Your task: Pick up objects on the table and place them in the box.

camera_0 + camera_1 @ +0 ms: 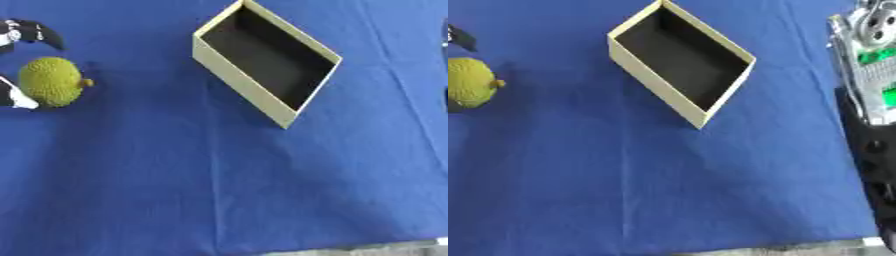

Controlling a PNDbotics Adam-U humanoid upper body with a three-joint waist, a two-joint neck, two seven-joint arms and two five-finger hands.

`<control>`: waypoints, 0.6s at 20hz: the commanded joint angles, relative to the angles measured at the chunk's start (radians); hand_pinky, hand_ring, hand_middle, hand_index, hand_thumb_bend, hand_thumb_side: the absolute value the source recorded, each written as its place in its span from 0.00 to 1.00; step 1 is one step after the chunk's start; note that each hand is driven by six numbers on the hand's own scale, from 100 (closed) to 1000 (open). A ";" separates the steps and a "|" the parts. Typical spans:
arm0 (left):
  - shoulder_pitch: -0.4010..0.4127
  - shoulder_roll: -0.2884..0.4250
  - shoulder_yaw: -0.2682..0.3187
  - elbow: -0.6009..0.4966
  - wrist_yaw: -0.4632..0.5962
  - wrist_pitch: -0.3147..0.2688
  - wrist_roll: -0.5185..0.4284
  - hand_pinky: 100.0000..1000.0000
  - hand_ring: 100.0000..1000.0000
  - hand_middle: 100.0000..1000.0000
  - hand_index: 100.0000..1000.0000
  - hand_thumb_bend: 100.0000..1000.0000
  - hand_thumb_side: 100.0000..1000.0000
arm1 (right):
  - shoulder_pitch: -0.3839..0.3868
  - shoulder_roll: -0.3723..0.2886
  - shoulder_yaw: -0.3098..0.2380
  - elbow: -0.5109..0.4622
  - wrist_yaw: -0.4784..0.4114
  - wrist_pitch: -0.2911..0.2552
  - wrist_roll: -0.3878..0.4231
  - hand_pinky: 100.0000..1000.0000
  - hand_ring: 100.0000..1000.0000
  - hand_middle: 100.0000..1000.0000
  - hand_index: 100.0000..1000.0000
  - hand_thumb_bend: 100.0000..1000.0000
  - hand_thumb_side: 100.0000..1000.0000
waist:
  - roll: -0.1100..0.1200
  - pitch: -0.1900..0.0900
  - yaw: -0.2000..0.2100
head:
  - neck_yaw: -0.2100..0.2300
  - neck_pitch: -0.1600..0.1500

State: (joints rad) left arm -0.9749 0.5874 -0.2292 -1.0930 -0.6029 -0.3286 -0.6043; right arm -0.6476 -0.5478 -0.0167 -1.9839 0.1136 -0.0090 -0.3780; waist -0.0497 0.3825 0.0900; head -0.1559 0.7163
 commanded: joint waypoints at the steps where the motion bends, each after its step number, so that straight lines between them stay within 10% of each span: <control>1: -0.033 -0.002 0.004 0.017 -0.039 -0.015 0.023 0.83 0.86 0.79 0.80 0.62 0.00 | -0.015 -0.009 -0.002 -0.016 -0.007 -0.003 0.004 0.79 0.74 0.74 0.82 0.26 0.78 | 0.003 -0.021 -0.002 | 0.008 -0.010; 12: -0.064 -0.061 0.024 0.074 -0.212 -0.022 0.330 0.64 0.65 0.54 0.63 0.41 0.00 | -0.016 -0.003 -0.002 -0.016 -0.011 -0.003 0.005 0.79 0.73 0.74 0.82 0.26 0.78 | -0.001 -0.019 -0.012 | 0.022 -0.019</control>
State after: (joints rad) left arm -1.0152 0.5157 -0.2166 -1.0131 -0.8015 -0.3500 -0.3092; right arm -0.6509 -0.5374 -0.0117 -1.9839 0.1106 -0.0120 -0.3744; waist -0.0525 0.3830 0.0807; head -0.1352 0.7097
